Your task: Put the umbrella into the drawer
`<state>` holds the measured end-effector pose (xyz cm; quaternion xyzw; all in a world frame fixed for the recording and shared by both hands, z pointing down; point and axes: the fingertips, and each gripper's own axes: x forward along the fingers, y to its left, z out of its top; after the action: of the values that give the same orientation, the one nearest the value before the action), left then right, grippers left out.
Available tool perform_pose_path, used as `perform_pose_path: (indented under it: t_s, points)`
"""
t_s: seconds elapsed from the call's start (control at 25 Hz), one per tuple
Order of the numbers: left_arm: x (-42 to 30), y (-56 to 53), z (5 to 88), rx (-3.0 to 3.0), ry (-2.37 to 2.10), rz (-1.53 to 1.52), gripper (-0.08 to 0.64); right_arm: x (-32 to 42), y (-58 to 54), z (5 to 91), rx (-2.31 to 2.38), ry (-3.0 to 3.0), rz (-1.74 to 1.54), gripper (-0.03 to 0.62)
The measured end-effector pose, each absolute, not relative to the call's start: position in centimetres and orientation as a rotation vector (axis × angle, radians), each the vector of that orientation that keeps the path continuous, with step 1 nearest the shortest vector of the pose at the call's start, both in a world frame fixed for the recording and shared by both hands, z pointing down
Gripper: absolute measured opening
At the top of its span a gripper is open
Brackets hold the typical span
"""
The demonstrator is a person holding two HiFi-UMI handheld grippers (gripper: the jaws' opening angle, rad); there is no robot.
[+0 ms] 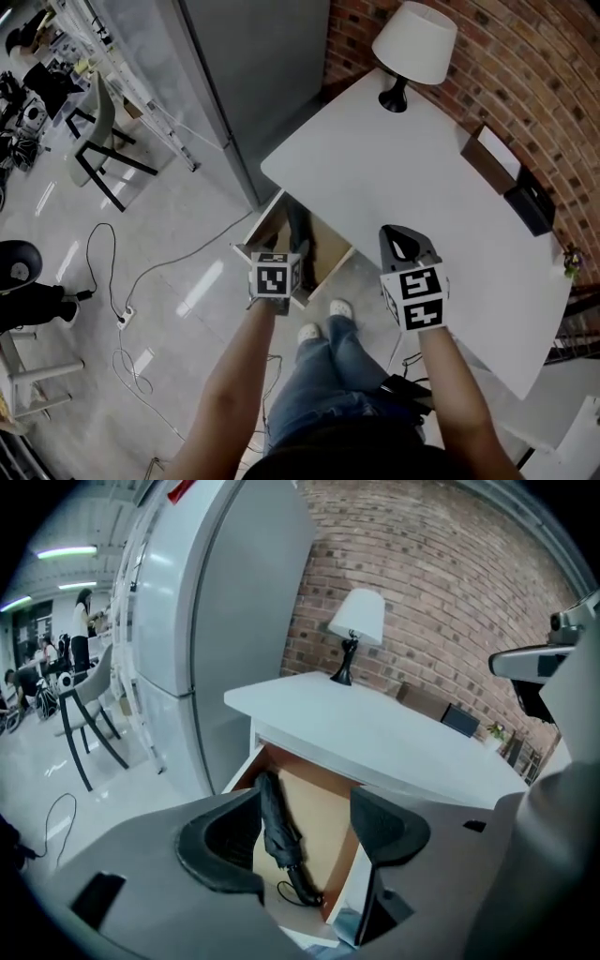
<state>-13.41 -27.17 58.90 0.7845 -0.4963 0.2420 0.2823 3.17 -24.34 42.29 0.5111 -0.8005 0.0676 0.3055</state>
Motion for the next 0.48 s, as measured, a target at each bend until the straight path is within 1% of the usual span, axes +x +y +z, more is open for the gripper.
perform_pose_path:
  t_s: [0.36,0.48]
  points:
    - [-16.2,-25.3,52.2,2.193,-1.448,0.623,0.29,3.8,-22.2,38.5,1.419,-2.129,0.123,0.0]
    - [-16.2,-25.1,50.0,2.248,-1.479,0.608,0.29,3.9,-21.9,37.4,1.455,-2.147,0.137,-0.001]
